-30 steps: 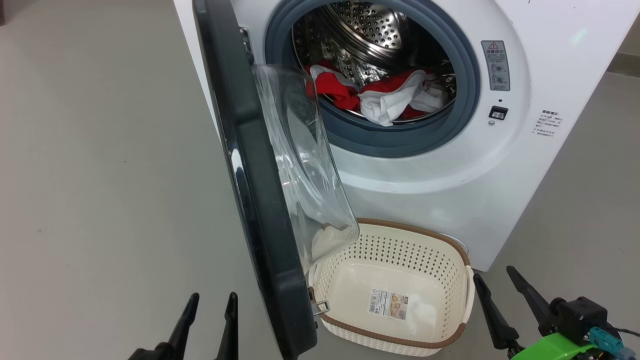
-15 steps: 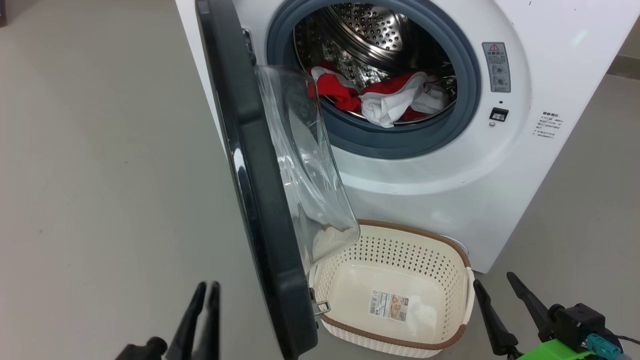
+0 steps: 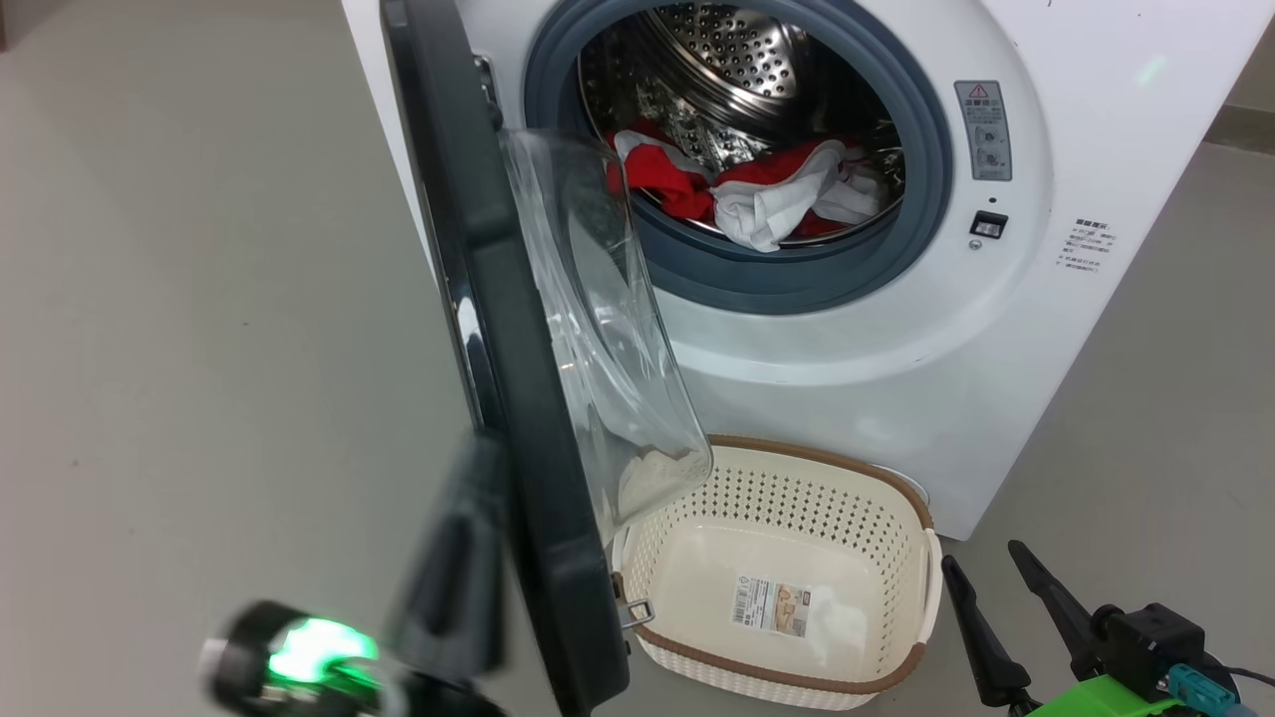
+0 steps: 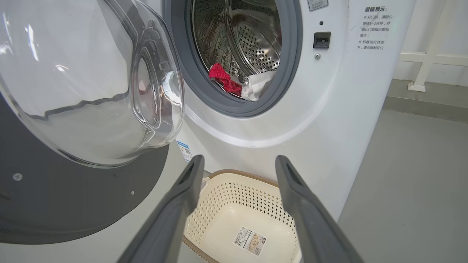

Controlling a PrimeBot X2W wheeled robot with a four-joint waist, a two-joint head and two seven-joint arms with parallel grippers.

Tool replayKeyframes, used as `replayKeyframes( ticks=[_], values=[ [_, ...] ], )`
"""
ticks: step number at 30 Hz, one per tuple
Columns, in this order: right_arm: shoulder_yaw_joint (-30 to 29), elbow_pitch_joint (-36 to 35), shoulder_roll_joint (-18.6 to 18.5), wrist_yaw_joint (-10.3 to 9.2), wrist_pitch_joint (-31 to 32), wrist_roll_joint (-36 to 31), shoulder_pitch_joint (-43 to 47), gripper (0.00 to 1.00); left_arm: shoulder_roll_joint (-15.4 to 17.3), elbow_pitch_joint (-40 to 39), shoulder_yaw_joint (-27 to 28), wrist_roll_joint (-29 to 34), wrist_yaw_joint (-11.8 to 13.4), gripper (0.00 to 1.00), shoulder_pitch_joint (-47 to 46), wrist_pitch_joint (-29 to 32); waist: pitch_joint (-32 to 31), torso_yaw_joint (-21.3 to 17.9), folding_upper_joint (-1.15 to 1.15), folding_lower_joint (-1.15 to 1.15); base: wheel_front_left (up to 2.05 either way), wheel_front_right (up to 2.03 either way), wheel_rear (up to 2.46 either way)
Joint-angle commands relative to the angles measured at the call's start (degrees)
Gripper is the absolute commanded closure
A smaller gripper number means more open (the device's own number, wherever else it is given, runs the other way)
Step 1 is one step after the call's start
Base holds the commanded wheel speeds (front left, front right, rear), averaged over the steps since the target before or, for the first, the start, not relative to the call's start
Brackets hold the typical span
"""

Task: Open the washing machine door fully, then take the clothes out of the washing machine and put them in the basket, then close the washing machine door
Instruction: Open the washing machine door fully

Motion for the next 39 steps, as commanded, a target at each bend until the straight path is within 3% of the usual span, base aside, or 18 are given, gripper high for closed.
replayKeyframes(
  ticks=[1, 6, 11, 19, 29, 39],
  values=[
    [1.39, -1.25, -0.87, 0.36, -0.69, 0.32, -0.76, 0.0, 0.2, -1.85, -0.56, 1.39, -0.51, 1.0, -1.62, -0.25, 0.03, -0.16, 0.0, 0.0, 0.0, 0.0, 0.0],
    [1.48, -1.09, -0.54, 0.36, -0.69, 0.4, -0.91, 0.0, 0.2, 3.05, -10.86, 1.59, -2.39, 1.0, 0.23, -0.25, 0.08, -0.47, 0.0, 0.0, 0.0, 0.0, 0.0],
    [1.77, -0.94, -0.32, 0.36, -0.69, 0.48, -1.1, 0.0, 0.2, 16.44, -14.93, -7.62, -3.29, 1.0, 2.16, -0.25, 0.14, -0.74, 0.0, 0.0, 0.0, 0.0, 0.0],
    [1.72, -0.79, -0.54, 0.36, -0.69, 0.78, -1.33, 0.0, 0.2, 23.91, -12.22, -11.85, -1.01, 1.0, -0.18, -0.25, 0.53, -0.57, 0.0, 0.0, 0.0, 0.0, 0.0],
    [2.05, -0.77, -0.34, 0.36, -0.69, 0.91, -1.21, 0.0, 0.2, 25.68, -9.68, -13.61, 0.35, 1.0, -0.13, -0.25, 0.15, -0.27, 0.0, 0.0, 0.0, 0.0, 0.0],
    [2.43, -0.72, 0.35, 0.36, -0.69, 1.1, -0.86, 0.0, 0.2, 26.67, -2.62, -11.86, 0.62, 1.0, 1.61, -0.25, -0.36, -0.19, 0.0, 0.0, 0.0, 0.0, 0.0]
  ],
)
